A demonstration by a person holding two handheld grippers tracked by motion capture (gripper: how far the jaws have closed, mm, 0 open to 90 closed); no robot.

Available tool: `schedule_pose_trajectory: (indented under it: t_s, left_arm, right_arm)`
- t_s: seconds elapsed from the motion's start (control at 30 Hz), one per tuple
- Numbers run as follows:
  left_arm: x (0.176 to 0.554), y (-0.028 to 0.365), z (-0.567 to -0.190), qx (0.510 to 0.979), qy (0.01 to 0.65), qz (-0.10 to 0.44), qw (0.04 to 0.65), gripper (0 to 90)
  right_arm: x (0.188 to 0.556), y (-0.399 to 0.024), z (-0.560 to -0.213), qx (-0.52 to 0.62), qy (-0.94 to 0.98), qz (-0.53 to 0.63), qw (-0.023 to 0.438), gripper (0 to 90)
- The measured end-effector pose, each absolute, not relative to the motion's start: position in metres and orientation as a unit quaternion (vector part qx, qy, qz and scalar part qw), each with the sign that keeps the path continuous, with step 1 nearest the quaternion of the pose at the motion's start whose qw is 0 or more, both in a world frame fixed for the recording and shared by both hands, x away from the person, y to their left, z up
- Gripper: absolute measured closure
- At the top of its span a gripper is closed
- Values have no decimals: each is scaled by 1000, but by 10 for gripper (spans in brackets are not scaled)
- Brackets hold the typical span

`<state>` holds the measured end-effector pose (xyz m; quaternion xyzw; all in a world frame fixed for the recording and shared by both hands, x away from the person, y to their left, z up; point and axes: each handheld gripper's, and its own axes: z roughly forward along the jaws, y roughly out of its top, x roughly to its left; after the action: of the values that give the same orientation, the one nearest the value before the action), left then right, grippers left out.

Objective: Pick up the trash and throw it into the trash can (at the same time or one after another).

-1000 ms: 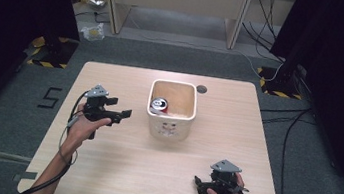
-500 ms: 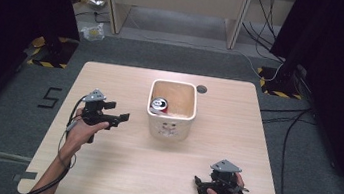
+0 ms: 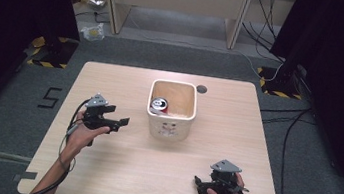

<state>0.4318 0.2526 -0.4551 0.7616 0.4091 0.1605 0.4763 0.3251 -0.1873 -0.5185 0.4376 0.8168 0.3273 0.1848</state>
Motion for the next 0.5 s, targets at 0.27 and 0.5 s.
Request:
schedule_pose_trajectory:
  t_s: [0.27, 0.5]
  left_arm:
    - [429, 250, -461, 768, 405, 162, 468, 162]
    - [426, 248, -468, 774, 403, 159, 461, 162]
  right_arm:
    - [325, -187, -519, 437, 817, 327, 185, 7]
    - [325, -187, -519, 437, 817, 328, 185, 7]
